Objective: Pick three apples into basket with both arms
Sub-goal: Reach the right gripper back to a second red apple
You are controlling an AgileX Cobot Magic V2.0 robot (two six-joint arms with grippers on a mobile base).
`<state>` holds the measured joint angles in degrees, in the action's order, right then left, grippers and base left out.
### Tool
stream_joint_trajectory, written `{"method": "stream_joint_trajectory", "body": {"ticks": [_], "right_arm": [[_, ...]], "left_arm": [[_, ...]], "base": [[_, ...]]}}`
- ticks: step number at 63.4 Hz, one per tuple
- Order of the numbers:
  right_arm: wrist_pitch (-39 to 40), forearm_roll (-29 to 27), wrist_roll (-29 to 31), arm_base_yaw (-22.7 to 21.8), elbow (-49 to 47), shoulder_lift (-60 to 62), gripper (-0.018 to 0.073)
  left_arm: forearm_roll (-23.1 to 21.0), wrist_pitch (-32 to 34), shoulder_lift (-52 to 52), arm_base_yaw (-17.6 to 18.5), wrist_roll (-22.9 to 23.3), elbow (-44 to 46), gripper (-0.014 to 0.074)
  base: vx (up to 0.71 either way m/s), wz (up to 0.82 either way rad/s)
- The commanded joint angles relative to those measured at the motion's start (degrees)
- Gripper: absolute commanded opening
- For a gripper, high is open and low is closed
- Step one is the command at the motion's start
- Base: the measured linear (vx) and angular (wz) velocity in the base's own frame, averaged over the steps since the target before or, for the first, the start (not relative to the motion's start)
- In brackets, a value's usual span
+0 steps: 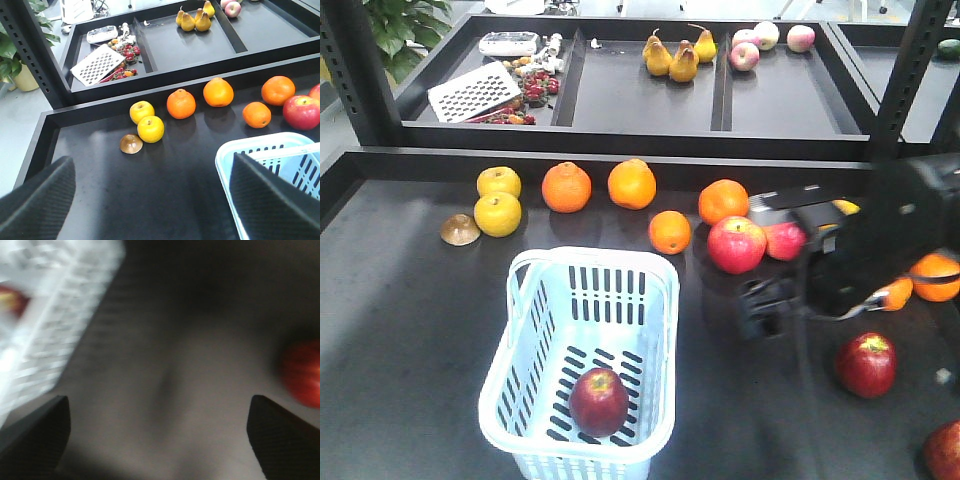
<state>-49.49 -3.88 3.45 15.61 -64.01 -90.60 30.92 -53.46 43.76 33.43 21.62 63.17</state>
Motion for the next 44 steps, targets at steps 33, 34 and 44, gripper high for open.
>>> {"method": "stream_joint_trajectory", "body": {"ticks": [33, 34, 44], "right_arm": [[8.78, 5.28, 0.62, -19.58, -1.46, -11.27, 0.0644], [9.26, 5.28, 0.62, -19.58, -1.46, -11.63, 0.0643], [14.31, 6.61, 0.43, -19.58, -1.46, -15.56, 0.0636]], "left_arm": [[1.36, 3.19, -0.24, 0.01, 0.77, 1.62, 0.0588], [1.36, 3.19, -0.24, 0.01, 0.77, 1.62, 0.0588], [1.36, 3.19, -0.24, 0.01, 0.77, 1.62, 0.0588]], "base": [[0.00, 0.00], [0.00, 0.00], [0.00, 0.00]]}}
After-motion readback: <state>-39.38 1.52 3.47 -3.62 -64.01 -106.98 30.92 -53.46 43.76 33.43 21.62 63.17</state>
